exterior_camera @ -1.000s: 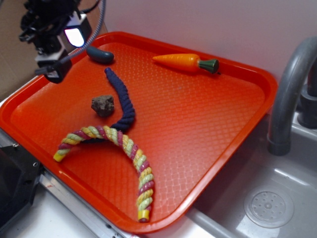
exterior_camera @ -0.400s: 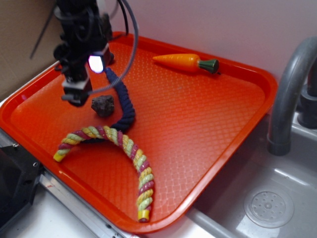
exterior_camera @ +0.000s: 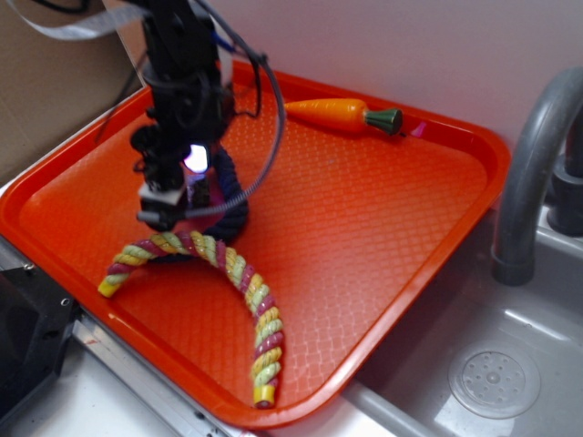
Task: Grab the rock.
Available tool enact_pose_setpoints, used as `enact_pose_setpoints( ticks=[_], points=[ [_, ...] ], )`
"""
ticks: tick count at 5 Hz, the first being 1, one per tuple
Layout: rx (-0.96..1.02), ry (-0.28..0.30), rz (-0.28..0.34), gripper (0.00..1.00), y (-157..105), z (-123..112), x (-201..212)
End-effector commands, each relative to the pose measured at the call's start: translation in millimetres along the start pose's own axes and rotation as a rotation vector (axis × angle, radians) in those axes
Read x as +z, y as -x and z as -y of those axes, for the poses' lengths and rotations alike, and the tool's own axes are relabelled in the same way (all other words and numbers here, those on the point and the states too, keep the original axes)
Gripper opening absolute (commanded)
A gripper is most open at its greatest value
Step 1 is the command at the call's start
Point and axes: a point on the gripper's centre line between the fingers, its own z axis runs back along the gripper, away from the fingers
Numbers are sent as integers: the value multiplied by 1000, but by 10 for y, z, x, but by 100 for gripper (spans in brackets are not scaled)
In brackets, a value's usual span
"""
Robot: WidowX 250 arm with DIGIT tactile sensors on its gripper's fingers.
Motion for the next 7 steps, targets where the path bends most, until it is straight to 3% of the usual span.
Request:
enact_pose_setpoints(
  ticks=[1, 2, 4, 6, 7],
  points=[
    [2, -15, -84, 100, -135, 101, -182],
    [55, 20, -85, 0, -109, 89, -224],
    [60, 0, -51, 0, -82, 101, -133],
    [472, -52, 101, 0, 196, 145, 671],
    [729, -63, 140, 0, 444, 213, 1123]
  ],
)
